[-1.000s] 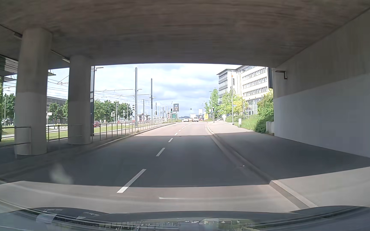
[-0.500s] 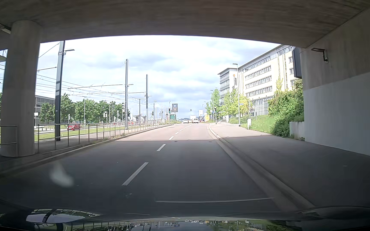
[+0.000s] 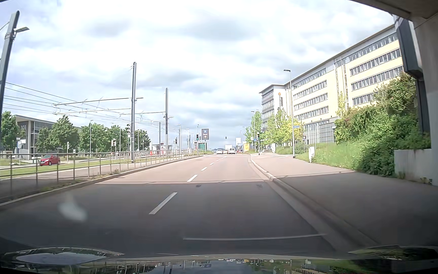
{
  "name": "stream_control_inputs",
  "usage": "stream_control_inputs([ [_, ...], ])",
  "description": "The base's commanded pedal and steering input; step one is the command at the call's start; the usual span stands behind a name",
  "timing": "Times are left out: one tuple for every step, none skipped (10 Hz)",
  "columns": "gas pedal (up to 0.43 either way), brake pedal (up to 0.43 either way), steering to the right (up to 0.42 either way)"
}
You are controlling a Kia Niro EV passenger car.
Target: Follow the waypoints while adhering to traffic rules and regulations
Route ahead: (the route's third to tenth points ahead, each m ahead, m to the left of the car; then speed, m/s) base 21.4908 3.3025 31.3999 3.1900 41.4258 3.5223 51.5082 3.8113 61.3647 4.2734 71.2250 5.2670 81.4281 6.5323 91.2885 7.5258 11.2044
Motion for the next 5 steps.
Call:
stream_control_inputs([
  [0.087, 0.000, 0.000],
  [0.087, 0.000, 0.000],
  [0.087, 0.000, 0.000],
  [0.087, 0.000, 0.000],
  [0.087, 0.000, 0.001],
])
